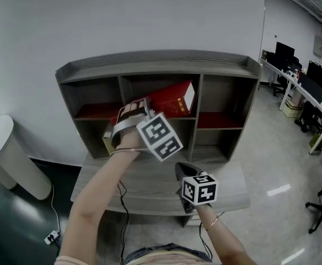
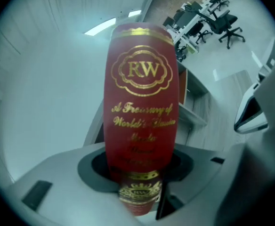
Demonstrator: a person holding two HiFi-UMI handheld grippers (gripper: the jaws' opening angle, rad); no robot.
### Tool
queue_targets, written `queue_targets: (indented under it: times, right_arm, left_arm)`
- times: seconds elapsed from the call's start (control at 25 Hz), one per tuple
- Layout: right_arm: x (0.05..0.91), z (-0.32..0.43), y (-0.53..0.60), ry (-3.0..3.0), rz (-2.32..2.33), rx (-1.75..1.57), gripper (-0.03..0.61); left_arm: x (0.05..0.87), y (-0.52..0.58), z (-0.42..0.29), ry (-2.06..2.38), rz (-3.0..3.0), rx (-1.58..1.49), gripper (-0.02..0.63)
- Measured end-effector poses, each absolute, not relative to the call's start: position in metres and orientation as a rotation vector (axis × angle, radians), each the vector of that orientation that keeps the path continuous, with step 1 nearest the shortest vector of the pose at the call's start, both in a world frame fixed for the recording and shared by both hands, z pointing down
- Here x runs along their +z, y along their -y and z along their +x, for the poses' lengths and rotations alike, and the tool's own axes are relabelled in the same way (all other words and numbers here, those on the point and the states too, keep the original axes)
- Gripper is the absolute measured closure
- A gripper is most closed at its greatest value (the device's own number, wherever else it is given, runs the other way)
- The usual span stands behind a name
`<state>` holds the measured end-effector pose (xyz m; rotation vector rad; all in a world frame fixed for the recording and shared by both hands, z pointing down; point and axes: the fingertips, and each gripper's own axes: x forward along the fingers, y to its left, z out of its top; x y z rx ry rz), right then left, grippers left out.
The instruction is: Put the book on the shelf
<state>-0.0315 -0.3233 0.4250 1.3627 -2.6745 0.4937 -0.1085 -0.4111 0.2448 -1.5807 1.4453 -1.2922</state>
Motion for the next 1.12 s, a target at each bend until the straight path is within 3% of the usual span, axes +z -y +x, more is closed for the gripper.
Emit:
queue_targets:
  times: [1.12]
  right_arm:
    - [0.450, -0.005, 0.343, 2.605, 1.414, 0.562, 0.569]
  left_arm:
    - [0.314, 0.493, -0.094, -1.308, -1.258, -1.579, 0.390]
